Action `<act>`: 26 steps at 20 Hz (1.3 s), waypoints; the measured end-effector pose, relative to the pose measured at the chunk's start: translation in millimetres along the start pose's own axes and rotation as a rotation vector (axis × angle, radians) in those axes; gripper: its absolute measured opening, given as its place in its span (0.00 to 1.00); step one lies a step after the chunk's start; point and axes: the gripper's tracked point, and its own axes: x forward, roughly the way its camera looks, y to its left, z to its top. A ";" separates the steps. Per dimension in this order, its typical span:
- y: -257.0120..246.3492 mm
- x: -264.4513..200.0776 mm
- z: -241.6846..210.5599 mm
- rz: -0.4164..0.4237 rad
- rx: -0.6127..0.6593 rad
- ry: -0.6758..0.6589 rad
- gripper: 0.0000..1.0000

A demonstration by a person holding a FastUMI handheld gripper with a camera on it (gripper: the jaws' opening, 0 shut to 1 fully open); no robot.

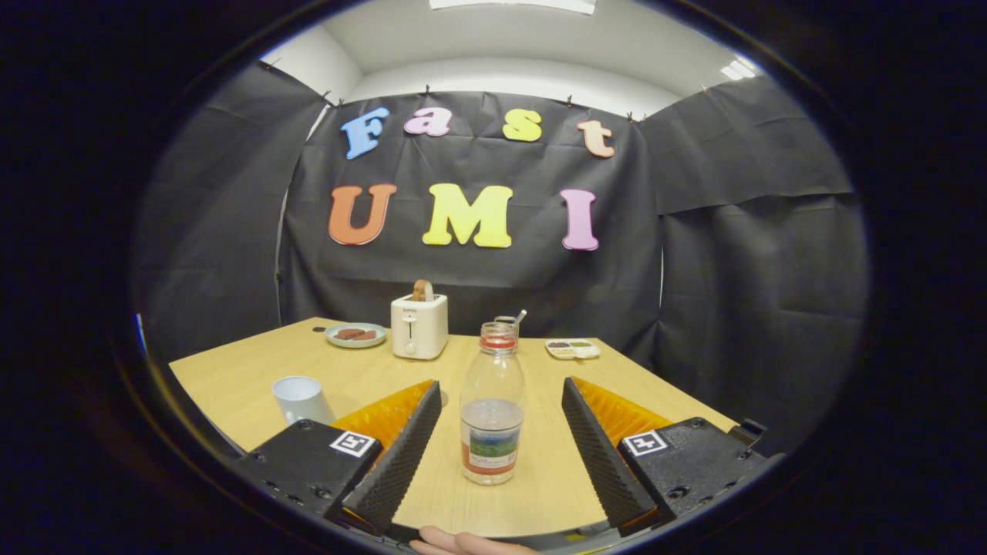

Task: Take the bottle from table, then pour the juice into the cup, finally place the bottle on the coaster

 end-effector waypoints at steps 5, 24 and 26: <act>-0.7 13.9 -19.6 0.004 0.036 0.005 1.00; 20.9 83.2 -49.8 0.026 0.013 0.022 1.00; 19.9 87.4 -52.8 0.022 -0.005 0.028 1.00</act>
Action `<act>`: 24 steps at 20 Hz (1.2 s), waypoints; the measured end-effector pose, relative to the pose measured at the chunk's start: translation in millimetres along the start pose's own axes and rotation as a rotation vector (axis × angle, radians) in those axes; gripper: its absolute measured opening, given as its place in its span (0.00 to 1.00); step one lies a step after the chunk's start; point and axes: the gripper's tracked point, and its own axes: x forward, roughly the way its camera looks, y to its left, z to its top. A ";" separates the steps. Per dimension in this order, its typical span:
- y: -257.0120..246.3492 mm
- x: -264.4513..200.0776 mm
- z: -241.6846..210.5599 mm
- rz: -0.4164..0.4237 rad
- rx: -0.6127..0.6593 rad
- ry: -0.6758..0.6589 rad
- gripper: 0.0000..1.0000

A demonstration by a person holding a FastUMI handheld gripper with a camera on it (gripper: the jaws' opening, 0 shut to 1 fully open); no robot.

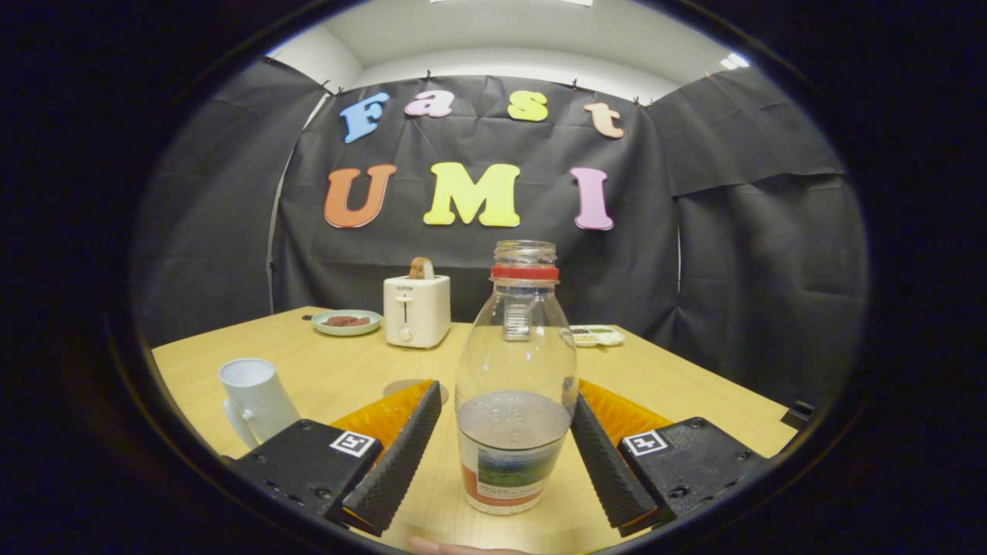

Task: Take the bottle from table, then pour the juice into the cup, finally place the bottle on the coaster

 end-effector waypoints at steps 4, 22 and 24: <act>-2.4 2.7 -1.3 0.013 0.022 -0.007 1.00; -36.9 10.5 63.2 0.027 -0.050 0.025 0.81; -30.9 13.7 72.2 0.052 -0.061 0.021 0.81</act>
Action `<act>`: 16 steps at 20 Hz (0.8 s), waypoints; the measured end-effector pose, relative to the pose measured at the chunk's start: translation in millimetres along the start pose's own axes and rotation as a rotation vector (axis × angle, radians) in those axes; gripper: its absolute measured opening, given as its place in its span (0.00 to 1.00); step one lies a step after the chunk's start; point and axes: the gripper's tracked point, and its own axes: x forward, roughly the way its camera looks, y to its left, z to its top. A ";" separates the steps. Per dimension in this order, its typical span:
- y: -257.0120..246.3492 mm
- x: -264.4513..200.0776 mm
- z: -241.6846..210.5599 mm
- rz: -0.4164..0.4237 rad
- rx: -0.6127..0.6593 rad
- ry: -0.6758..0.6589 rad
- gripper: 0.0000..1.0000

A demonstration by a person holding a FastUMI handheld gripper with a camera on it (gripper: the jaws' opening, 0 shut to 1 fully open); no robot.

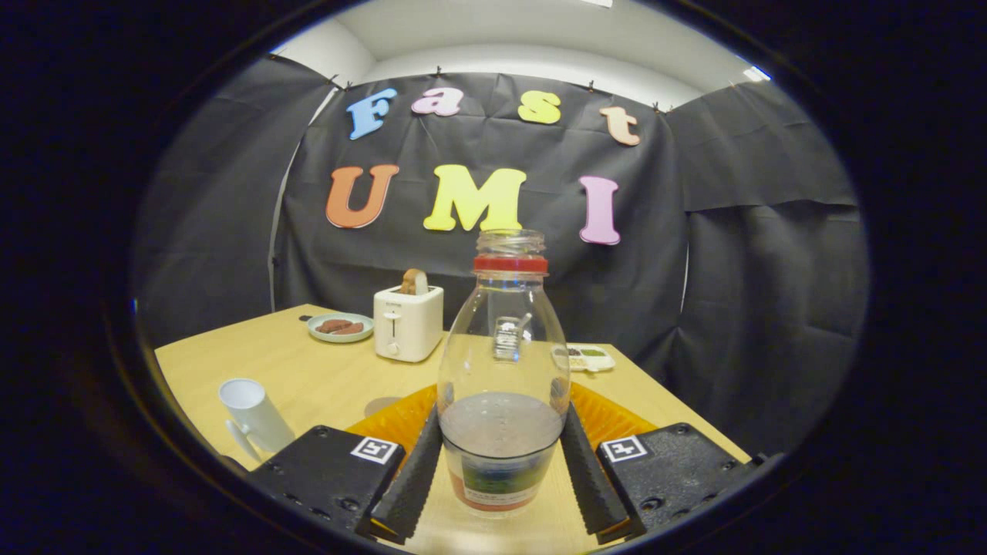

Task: Take the bottle from table, then pour the juice into the cup, finally place the bottle on the coaster

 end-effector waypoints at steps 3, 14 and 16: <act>6.4 2.9 5.9 0.033 -0.034 0.010 0.81; 9.0 -38.2 -2.1 0.056 -0.105 0.018 0.81; 15.4 -40.3 -7.5 0.060 -0.110 0.045 0.81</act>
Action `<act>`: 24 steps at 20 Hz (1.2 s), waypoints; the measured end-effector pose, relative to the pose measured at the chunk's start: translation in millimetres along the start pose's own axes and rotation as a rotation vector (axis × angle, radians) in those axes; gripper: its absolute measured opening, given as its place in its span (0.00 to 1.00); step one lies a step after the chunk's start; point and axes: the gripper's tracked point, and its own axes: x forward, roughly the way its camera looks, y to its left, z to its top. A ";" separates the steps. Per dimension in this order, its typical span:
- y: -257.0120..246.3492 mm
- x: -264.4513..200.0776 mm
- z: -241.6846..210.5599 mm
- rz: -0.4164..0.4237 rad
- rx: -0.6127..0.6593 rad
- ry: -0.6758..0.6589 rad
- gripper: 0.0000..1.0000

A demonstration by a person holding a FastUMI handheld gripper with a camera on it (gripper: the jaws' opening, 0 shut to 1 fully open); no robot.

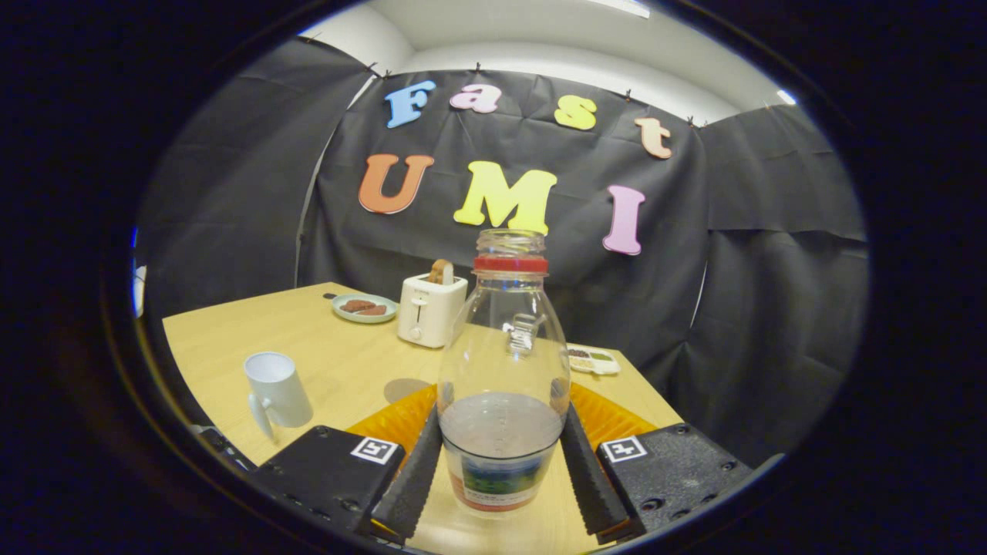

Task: Take the bottle from table, then pour the juice into the cup, finally place the bottle on the coaster

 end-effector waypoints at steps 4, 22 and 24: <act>9.4 3.8 13.9 -0.019 -0.069 -0.012 0.81; 61.7 31.7 6.7 -0.072 -0.601 0.057 0.81; 70.9 30.0 14.5 -0.085 -0.658 0.050 0.81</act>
